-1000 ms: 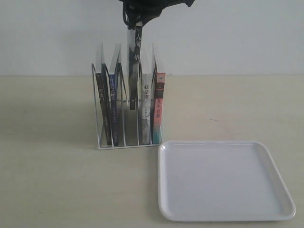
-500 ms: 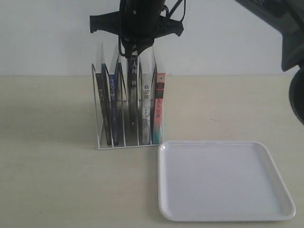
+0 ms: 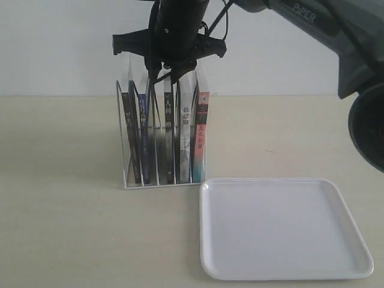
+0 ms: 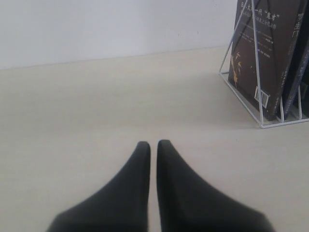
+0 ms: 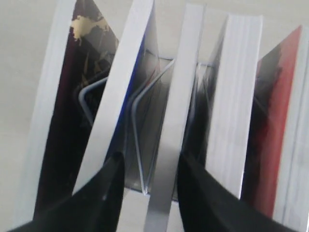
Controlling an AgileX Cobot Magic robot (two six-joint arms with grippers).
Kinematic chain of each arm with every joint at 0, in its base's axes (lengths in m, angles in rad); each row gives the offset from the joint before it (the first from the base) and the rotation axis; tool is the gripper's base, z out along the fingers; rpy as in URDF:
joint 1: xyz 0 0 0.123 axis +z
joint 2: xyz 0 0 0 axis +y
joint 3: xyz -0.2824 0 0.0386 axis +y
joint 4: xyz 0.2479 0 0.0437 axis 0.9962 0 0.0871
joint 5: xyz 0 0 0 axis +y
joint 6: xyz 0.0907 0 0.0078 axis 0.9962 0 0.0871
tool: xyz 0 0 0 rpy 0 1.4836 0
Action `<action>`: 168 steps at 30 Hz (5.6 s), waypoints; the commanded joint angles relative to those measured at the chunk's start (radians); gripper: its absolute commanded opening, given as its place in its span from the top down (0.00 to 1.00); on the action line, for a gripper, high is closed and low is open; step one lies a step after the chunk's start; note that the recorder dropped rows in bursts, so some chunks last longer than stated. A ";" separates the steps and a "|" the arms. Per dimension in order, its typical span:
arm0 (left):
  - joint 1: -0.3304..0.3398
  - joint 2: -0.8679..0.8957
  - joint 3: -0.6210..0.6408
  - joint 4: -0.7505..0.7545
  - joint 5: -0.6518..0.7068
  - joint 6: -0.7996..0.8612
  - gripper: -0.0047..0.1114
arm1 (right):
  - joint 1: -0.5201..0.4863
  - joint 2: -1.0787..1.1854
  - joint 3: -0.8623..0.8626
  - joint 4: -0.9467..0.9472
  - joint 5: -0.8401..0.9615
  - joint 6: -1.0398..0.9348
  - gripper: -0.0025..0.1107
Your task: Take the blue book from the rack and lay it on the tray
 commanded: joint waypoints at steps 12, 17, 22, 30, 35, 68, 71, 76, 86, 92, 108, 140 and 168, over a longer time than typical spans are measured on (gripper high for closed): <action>0.002 -0.003 -0.003 -0.002 -0.016 0.002 0.92 | 0.001 -0.123 -0.005 0.104 -0.006 -0.016 0.66; 0.002 -0.003 -0.003 -0.002 -0.016 0.002 0.92 | 0.001 -0.101 -0.005 0.125 -0.010 -0.016 0.66; 0.002 -0.003 -0.003 -0.002 -0.016 0.002 0.92 | 0.001 -0.069 -0.005 0.126 -0.011 -0.018 0.66; 0.002 -0.003 -0.003 -0.002 -0.016 0.002 0.92 | 0.001 -0.030 -0.005 0.147 -0.017 -0.018 0.66; 0.002 -0.003 -0.003 -0.002 -0.016 0.002 0.92 | 0.001 -0.011 -0.005 0.167 -0.034 -0.018 0.66; 0.002 -0.003 -0.003 -0.002 -0.016 0.002 0.92 | 0.001 -0.093 -0.005 0.070 -0.023 0.007 0.98; 0.002 -0.003 -0.003 -0.002 -0.016 0.002 0.92 | 0.001 -0.156 -0.005 0.057 -0.021 0.002 0.98; 0.002 -0.003 -0.003 -0.002 -0.016 0.002 0.92 | 0.001 -0.234 -0.005 0.034 -0.021 -0.010 0.98; 0.002 -0.003 -0.003 -0.002 -0.016 0.002 0.92 | 0.001 -0.244 -0.005 -0.014 -0.006 -0.010 0.98; 0.002 -0.003 -0.003 -0.002 -0.016 0.002 0.92 | 0.001 -0.243 -0.005 -0.008 -0.006 -0.012 0.98; 0.002 -0.003 -0.003 -0.002 -0.016 0.002 0.92 | 0.001 -0.468 -0.005 -0.006 -0.006 -0.175 0.98; 0.002 -0.003 -0.003 -0.002 -0.016 0.002 0.92 | -0.231 -1.077 1.002 -0.301 -0.006 -0.003 0.98; 0.002 -0.003 -0.003 -0.002 -0.016 0.002 0.92 | 0.239 -0.618 1.020 -0.572 -0.006 0.057 0.98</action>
